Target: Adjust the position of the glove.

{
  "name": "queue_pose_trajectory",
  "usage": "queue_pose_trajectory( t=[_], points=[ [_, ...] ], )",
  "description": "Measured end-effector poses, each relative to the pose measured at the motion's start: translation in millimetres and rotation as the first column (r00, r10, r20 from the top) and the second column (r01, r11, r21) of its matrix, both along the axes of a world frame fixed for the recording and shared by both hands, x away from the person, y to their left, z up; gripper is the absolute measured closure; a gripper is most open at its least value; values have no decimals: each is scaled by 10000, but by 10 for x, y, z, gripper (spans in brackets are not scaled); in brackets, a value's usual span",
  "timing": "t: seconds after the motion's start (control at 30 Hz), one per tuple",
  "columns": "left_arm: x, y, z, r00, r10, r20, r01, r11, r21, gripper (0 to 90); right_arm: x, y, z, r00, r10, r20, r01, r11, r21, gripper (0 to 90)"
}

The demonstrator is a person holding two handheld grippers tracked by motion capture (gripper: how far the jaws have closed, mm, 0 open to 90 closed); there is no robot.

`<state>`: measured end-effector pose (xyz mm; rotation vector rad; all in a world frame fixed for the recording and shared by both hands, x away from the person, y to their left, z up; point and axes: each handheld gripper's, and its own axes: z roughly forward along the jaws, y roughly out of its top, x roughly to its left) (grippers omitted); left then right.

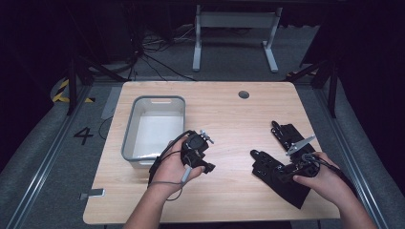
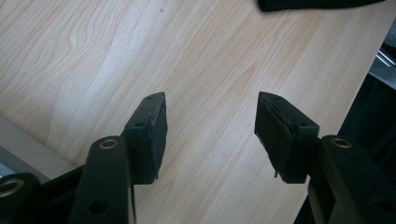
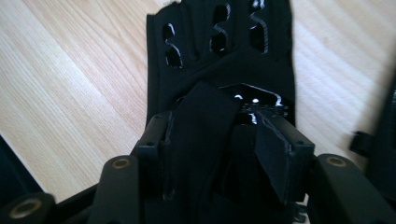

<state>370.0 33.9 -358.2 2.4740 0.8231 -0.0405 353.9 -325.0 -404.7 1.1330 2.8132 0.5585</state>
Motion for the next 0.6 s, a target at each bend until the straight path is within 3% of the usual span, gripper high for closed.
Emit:
queue_pose_trajectory(
  t=[0.33,0.6],
  points=[
    [-3,-28,-11,9999,-128,-45,128,9999,93,433,31,57,-221,9993,10,-366,-43,9959,-906,368],
    [-7,-35,-16,9999,-109,-61,110,9999,96,423,34,99,-221,9998,-104,-164,81,9910,-1333,448]
  ],
)
